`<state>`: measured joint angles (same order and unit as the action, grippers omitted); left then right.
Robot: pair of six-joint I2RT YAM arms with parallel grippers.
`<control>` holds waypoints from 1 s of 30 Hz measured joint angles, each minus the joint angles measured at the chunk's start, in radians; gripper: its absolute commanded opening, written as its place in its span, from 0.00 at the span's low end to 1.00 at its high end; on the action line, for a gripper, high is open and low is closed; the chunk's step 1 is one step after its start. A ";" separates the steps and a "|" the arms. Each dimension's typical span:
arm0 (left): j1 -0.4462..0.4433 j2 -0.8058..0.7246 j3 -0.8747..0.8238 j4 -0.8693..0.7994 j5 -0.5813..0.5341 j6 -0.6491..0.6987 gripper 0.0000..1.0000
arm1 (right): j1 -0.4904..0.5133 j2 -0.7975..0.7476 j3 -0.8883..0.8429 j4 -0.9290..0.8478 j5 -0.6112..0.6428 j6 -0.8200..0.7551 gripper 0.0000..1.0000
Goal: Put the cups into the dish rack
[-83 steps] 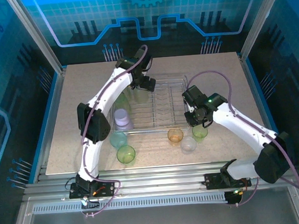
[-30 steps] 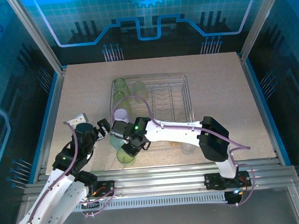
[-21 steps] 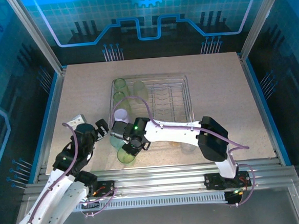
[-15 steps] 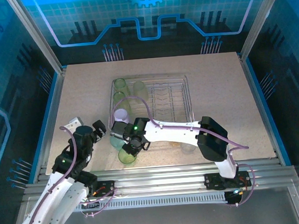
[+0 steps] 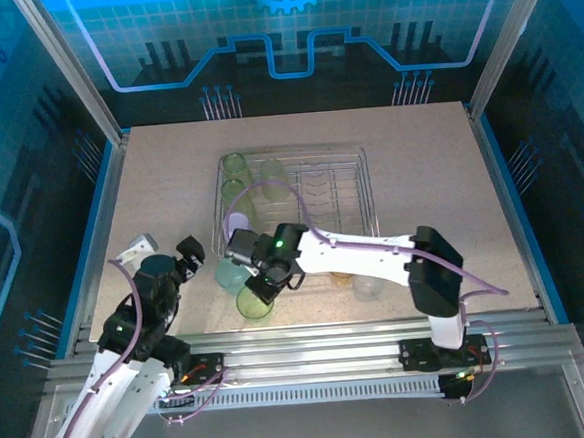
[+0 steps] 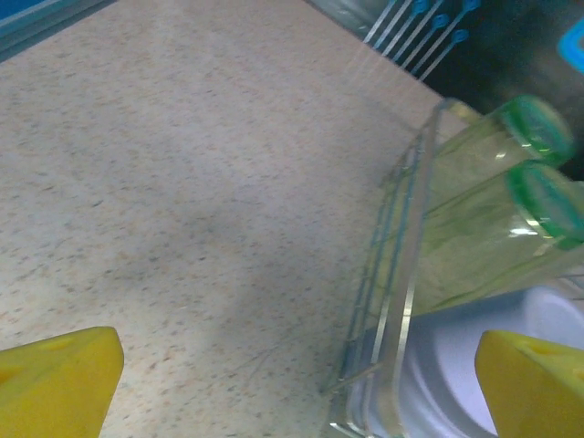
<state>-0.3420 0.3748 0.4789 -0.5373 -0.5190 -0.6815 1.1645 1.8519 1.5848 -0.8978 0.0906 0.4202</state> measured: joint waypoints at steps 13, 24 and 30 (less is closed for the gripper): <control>0.001 -0.004 -0.004 0.375 0.520 0.105 1.00 | -0.454 -0.506 -0.280 0.135 -0.361 -0.058 0.00; 0.001 0.248 0.008 0.783 1.012 0.006 0.99 | -0.827 -0.735 -0.498 0.455 -0.778 0.134 0.00; 0.000 0.322 0.010 0.941 1.090 -0.068 1.00 | -0.833 -0.714 -0.524 0.618 -0.900 0.245 0.00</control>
<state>-0.3416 0.6964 0.4892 0.4038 0.5709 -0.7498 0.3313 1.1378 1.0607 -0.2798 -0.8089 0.6655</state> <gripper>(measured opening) 0.993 0.047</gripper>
